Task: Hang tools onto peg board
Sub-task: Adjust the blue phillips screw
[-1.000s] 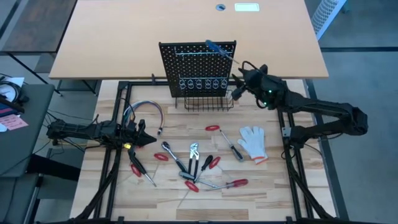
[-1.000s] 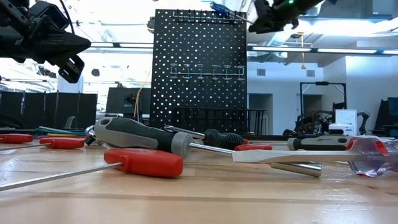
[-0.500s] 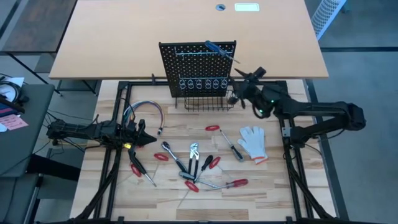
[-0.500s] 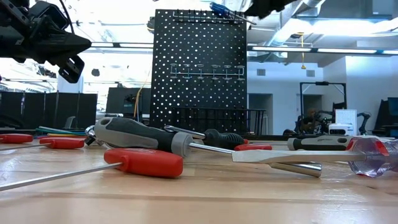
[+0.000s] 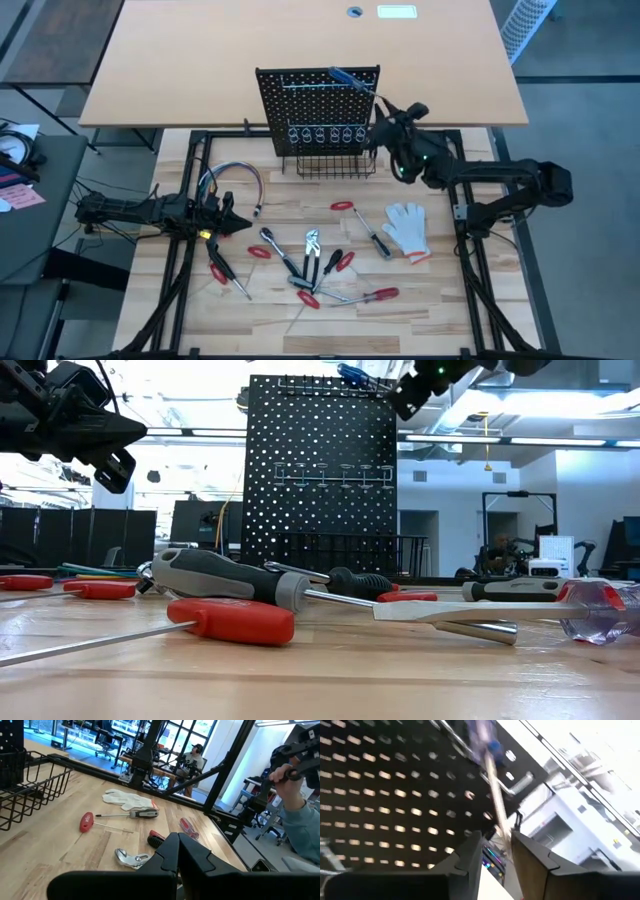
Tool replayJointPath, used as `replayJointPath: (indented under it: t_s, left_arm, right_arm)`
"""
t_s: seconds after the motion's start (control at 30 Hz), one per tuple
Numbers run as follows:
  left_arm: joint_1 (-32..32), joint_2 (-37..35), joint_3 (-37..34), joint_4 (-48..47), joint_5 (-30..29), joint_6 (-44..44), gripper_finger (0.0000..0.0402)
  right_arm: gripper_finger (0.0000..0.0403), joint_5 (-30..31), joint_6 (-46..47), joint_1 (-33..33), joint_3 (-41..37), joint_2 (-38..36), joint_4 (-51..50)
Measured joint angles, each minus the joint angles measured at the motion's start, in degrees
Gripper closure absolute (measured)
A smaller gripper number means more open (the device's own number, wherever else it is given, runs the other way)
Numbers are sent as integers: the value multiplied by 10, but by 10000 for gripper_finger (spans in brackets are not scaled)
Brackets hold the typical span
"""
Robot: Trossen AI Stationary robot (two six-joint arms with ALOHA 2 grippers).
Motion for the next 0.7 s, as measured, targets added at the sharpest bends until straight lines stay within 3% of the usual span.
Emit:
replayJointPath:
  t_s: [0.23,0.47,0.7]
  left_arm:
    - [0,0,0,0,0,0,402]
    - [0,0,0,0,0,0,401]
    - [0,0,0,0,0,0,402]
  right_arm:
    - [312,-1,3,-3,0,0,1]
    - [378,-2,35,3,0,-1,-5]
    - [397,-16,135,-10,0,-1,-63]
